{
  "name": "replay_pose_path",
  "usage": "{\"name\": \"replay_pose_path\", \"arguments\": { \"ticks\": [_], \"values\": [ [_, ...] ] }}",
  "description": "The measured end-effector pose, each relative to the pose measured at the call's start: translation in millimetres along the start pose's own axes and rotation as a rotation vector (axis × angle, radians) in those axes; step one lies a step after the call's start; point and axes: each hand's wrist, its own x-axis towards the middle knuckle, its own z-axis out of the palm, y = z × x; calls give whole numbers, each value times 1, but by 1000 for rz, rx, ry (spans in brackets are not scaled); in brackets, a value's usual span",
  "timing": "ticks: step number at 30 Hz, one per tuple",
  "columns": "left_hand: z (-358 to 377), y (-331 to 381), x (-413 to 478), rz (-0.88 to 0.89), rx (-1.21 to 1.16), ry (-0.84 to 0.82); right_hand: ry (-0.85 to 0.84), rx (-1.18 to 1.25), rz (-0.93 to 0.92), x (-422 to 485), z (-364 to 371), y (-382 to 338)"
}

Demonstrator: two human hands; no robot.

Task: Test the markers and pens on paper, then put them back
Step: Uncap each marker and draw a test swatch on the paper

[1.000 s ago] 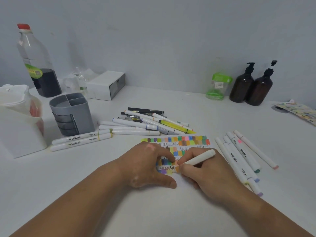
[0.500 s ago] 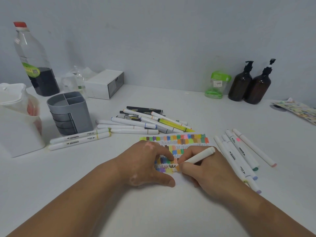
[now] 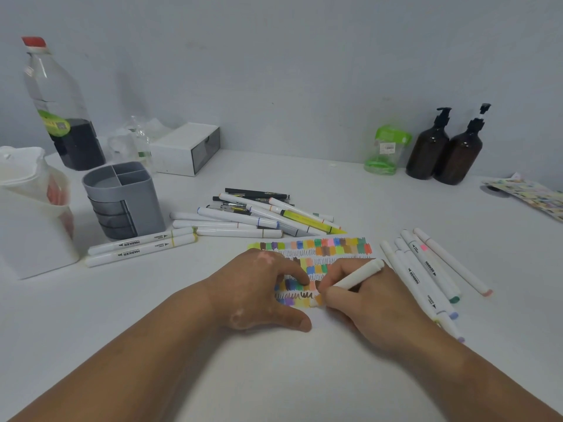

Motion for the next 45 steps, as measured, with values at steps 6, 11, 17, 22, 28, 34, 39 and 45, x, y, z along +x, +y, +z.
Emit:
{"name": "replay_pose_path", "arguments": {
  "ticks": [6, 11, 17, 22, 28, 34, 39, 45],
  "values": [
    [-1, 2, -1, -5, -2, -6, 5, -22, -5, 1, -1, 1],
    [-2, 2, -1, -8, -2, -1, 30, -3, 4, 0, 0, 2],
    [-2, 3, -1, -2, 5, 3, 52, -41, -7, 1, 0, 1],
    [0, 1, -1, -17, 6, 3, 70, 21, -18, 1, 1, 1],
    [-10, -9, -1, -101, -476, 301, 259, 607, 32, 7, -17, 5],
    [-12, -14, 8, -369, -1206, 515, 262, 634, -16, 10, -25, 11],
    [-16, -12, 6, -282, -1372, 400, 246, 654, -52, 10, -25, 12],
    [-10, -5, -1, -162, -1099, 211, 195, 709, -100, 8, -24, 9]
  ]
}}
